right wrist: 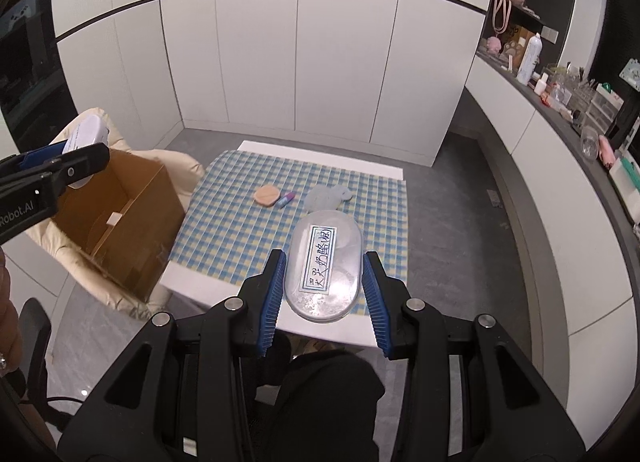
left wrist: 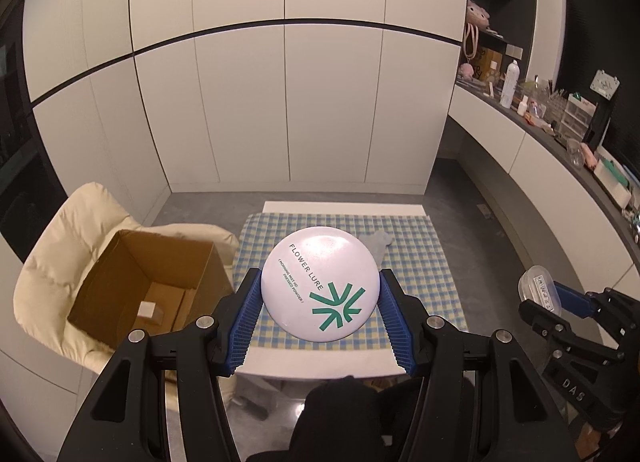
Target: Organize objects
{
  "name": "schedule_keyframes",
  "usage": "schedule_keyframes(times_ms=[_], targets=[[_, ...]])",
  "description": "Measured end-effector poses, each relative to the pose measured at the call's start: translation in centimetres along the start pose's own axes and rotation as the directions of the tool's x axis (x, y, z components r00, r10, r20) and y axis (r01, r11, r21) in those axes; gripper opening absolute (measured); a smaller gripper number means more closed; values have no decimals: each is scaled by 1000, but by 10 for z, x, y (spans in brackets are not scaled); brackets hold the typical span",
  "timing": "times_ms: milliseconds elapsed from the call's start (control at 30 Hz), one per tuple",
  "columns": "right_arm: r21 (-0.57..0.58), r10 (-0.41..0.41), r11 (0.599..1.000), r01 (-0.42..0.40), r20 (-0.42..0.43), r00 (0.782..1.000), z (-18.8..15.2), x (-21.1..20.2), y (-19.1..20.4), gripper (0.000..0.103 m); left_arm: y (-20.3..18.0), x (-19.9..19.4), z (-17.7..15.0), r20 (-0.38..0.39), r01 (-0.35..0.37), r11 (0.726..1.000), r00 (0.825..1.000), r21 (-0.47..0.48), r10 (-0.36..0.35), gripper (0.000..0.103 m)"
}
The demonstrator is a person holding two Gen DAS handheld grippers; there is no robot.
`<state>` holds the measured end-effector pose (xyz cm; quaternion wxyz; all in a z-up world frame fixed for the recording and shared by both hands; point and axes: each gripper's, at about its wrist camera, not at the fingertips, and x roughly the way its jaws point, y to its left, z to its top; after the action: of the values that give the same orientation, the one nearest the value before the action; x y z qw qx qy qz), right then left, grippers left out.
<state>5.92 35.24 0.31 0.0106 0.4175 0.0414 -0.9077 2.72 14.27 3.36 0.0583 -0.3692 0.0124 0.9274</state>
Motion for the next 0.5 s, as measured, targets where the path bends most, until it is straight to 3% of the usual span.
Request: schedule_keyframes(times_ms=[500], targets=[[-10, 74, 997, -74, -46, 996, -65, -18, 23, 41, 3, -5, -71, -78, 54, 997, 996, 49, -51, 57]])
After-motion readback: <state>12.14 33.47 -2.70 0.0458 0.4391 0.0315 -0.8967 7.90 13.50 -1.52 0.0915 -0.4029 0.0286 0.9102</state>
